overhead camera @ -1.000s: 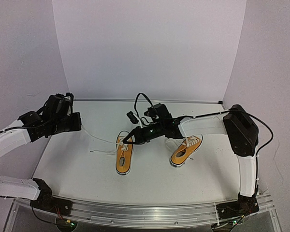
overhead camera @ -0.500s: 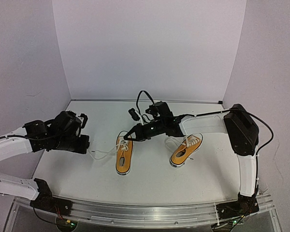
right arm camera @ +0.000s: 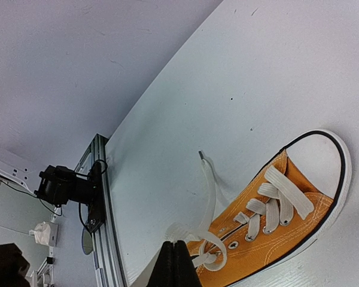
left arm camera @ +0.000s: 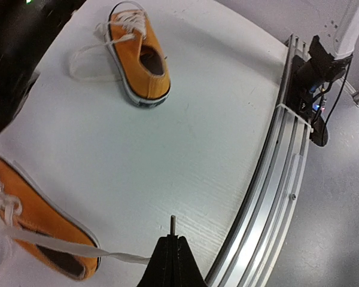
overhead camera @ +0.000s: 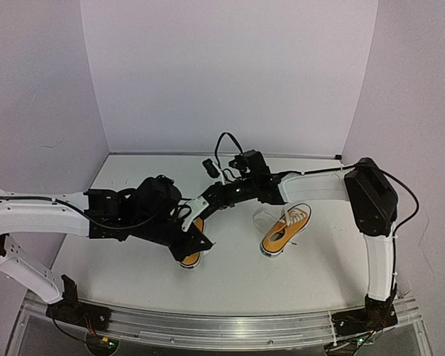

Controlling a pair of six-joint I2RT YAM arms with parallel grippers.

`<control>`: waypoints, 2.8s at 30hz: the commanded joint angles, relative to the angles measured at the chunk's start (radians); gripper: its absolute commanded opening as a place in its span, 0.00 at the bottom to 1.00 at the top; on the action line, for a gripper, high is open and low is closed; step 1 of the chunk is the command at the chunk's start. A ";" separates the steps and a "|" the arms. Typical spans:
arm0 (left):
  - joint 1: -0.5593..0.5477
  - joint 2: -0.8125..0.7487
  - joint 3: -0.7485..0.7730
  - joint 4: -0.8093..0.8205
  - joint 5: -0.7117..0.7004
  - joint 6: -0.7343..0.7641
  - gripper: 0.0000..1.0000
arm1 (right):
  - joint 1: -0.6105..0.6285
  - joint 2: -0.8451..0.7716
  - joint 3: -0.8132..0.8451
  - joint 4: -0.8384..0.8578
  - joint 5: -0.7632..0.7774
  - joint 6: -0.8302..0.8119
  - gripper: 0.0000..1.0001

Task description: Tie the shoes

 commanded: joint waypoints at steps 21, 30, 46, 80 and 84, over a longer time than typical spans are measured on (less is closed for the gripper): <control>0.059 0.357 0.088 0.394 0.268 0.214 0.02 | -0.044 0.064 0.049 0.110 -0.132 -0.026 0.00; 0.061 0.360 0.102 0.374 0.200 0.222 0.47 | -0.044 0.077 0.043 0.123 -0.150 -0.017 0.00; 0.223 -0.236 -0.367 0.609 -0.186 -0.072 0.69 | 0.023 0.149 0.152 0.128 -0.154 0.035 0.00; 0.605 0.029 -0.311 0.522 0.242 -0.203 0.73 | -0.030 0.004 0.069 -0.065 -0.059 -0.115 0.44; 0.606 0.110 -0.265 0.539 0.297 -0.188 0.73 | -0.030 0.057 0.088 -0.068 -0.107 -0.127 0.43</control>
